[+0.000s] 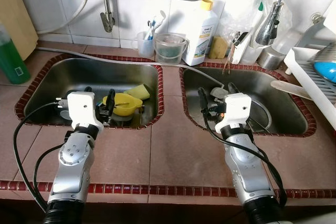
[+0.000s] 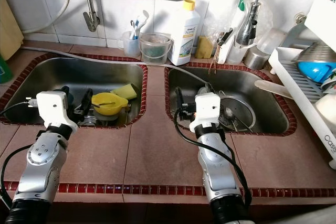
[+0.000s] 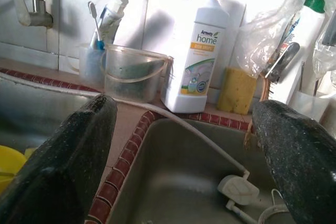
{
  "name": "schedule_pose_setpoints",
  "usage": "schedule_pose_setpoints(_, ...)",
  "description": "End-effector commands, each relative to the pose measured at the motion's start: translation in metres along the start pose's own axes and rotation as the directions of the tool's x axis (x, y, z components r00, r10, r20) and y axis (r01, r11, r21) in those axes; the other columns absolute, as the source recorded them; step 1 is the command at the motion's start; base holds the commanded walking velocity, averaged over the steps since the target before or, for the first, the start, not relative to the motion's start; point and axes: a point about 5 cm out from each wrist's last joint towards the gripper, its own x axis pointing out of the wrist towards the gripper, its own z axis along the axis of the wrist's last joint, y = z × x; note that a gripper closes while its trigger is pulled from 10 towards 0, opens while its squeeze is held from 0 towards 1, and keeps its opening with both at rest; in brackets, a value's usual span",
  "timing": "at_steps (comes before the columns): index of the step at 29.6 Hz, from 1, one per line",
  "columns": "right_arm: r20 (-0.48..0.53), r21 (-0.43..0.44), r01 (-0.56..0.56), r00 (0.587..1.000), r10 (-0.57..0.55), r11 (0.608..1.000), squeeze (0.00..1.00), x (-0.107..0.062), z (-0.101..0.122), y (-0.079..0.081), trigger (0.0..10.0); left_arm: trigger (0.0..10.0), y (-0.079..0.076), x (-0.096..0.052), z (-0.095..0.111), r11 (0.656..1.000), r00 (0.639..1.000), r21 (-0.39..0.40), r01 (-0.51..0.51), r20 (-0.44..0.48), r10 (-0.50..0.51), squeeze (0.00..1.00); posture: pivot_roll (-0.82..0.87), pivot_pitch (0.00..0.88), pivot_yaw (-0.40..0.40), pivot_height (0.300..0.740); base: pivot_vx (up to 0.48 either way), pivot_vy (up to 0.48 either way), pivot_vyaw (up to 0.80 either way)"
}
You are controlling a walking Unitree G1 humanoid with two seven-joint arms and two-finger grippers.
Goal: Kitchen organization
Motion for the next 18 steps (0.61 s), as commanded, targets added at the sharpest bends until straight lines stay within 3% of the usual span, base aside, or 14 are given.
schedule_pose_setpoints(1,-0.001,-0.003,0.018,1.0,-0.018,1.0,0.0,-0.0026,-0.0012,-0.0048,10.0,10.0,-0.0035,0.0009,0.0028,1.0,1.0,0.007,0.017,0.004,-0.017,0.0,-0.06,0.0,-0.056,0.74,0.0,0.0,0.0)
schedule_pose_setpoints(18,-0.012,-0.002,0.012,1.0,-0.012,1.0,0.0,-0.0064,-0.004,-0.0043,10.0,10.0,-0.0045,-0.0016,0.0011,1.0,1.0,0.008,0.023,-0.005,-0.023,0.0,-0.06,0.0,-0.056,0.74,-0.272,0.0,0.0)
